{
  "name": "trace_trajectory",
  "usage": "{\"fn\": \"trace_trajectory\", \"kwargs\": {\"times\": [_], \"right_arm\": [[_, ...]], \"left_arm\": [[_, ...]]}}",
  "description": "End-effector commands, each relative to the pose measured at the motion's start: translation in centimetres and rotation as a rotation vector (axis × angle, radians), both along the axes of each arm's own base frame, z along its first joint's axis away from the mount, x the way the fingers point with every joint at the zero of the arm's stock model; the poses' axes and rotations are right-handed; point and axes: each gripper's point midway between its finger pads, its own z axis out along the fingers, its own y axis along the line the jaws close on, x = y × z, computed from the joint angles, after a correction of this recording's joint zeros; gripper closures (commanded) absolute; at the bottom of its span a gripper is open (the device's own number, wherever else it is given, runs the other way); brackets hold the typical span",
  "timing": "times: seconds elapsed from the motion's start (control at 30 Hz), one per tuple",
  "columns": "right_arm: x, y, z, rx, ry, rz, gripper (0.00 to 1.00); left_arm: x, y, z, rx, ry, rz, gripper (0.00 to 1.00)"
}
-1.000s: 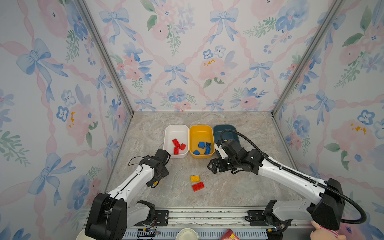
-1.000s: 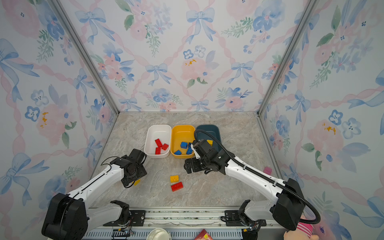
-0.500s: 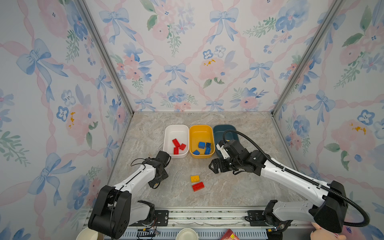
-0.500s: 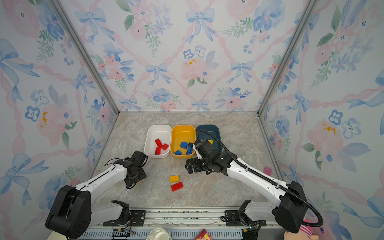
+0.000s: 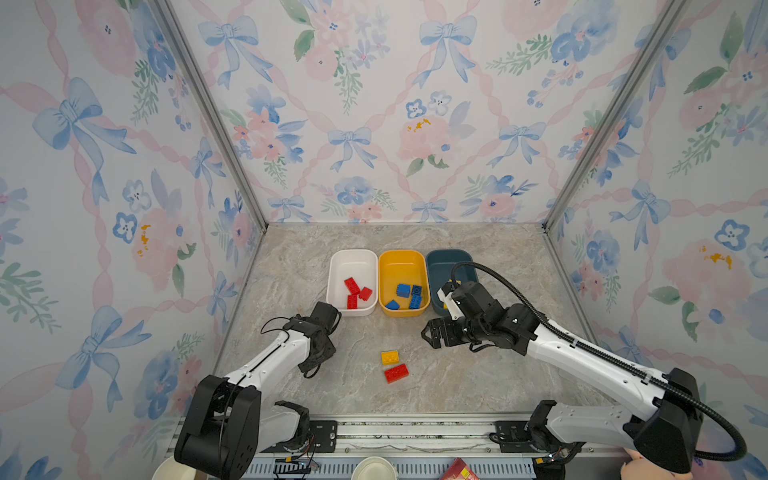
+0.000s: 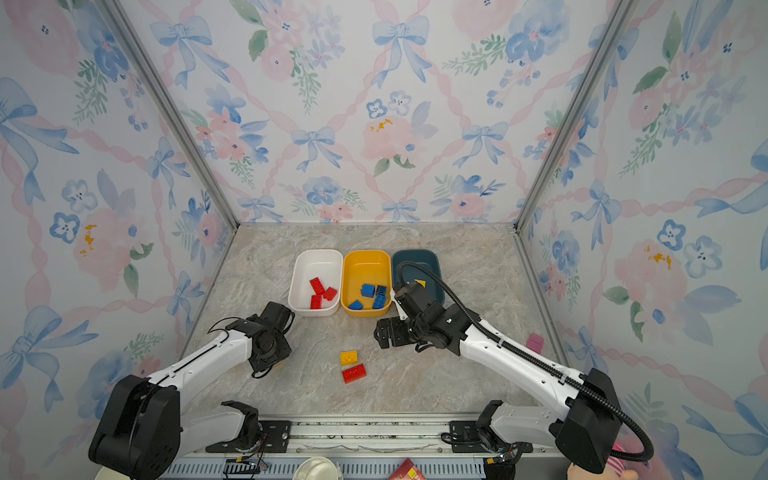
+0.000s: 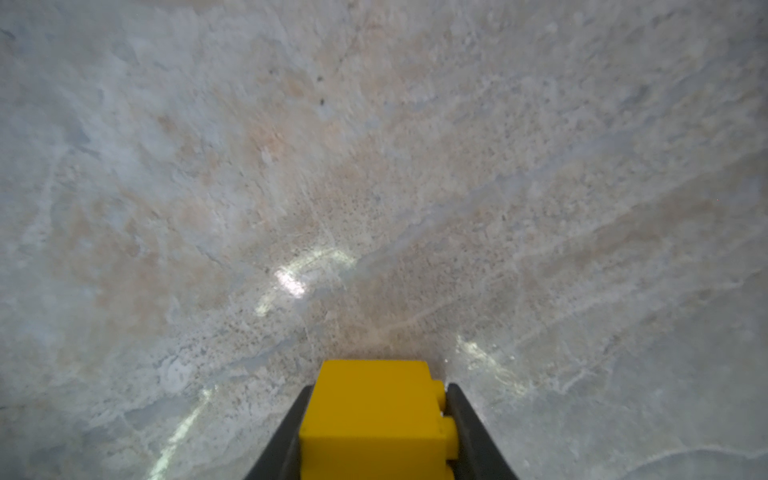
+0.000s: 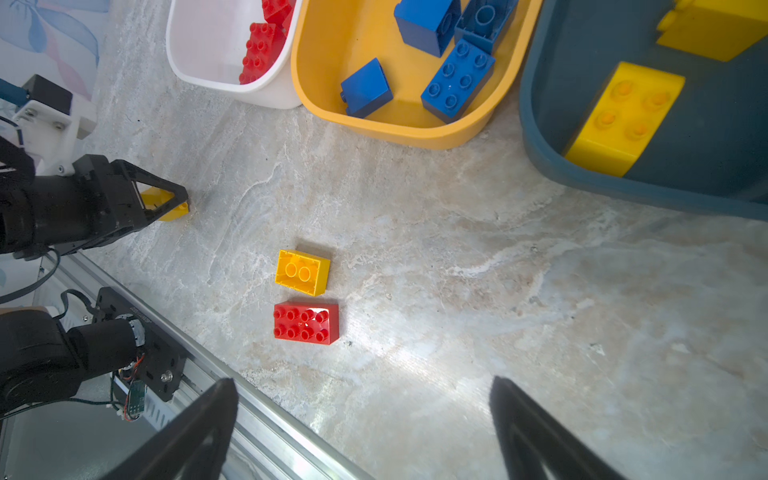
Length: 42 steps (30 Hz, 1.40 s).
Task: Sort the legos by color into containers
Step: 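Lower the left gripper onto the yellow 2x2 brick and grasp it, then carry the yellow brick with the left gripper into the teal bin and release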
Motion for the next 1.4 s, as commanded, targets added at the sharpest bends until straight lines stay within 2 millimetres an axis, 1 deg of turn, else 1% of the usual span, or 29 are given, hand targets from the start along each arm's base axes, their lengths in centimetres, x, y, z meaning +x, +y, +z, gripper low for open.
{"fn": "trace_trajectory", "kwargs": {"times": [0.0, 0.13, 0.23, 0.3, 0.43, 0.57, 0.67, 0.77, 0.87, 1.07, 1.1, 1.2, 1.37], "right_arm": [[0.1, -1.7, -0.6, -0.024, 0.008, -0.051, 0.03], [0.1, -2.9, -1.1, -0.031, 0.013, -0.083, 0.03], [0.0, -3.8, -1.3, -0.035, 0.017, -0.104, 0.03], [-0.1, -4.5, -1.5, -0.040, 0.020, -0.123, 0.03], [-0.4, -5.7, -2.3, -0.047, 0.033, -0.155, 0.03], [-0.5, -6.7, -3.0, -0.042, 0.045, -0.191, 0.03], [-0.6, -7.2, -3.4, -0.032, 0.052, -0.208, 0.03], [-0.7, -7.6, -3.7, -0.027, 0.056, -0.219, 0.03], [-0.7, -7.9, -3.8, 0.003, 0.074, -0.254, 0.03], [-1.1, -8.4, -3.6, 0.015, 0.076, -0.276, 0.03], [-1.1, -8.6, -3.5, 0.015, 0.074, -0.281, 0.03], [-1.3, -8.9, -3.3, 0.024, 0.069, -0.296, 0.03], [-1.8, -9.4, -3.5, 0.028, 0.073, -0.315, 0.03]], "left_arm": [[0.8, -0.5, 1.2, -0.005, -0.049, -0.029, 0.74], [1.9, -2.1, 2.9, -0.015, -0.117, -0.075, 0.80], [2.7, -4.0, 4.3, -0.032, -0.168, -0.117, 0.81], [3.7, -5.6, 6.0, -0.051, -0.221, -0.148, 0.82], [4.8, -8.2, 8.4, -0.074, -0.293, -0.209, 0.84], [6.2, -11.6, 11.1, -0.113, -0.368, -0.278, 0.84], [7.2, -14.5, 12.5, -0.131, -0.402, -0.344, 0.84], [8.4, -17.9, 13.8, -0.161, -0.440, -0.417, 0.84], [9.8, -21.2, 14.5, -0.192, -0.474, -0.476, 0.85], [13.0, -28.5, 15.2, -0.253, -0.520, -0.602, 0.85], [13.5, -29.7, 15.0, -0.256, -0.518, -0.624, 0.85], [14.9, -32.4, 14.7, -0.264, -0.524, -0.669, 0.85], [17.1, -35.8, 13.7, -0.277, -0.518, -0.719, 0.85]]}}
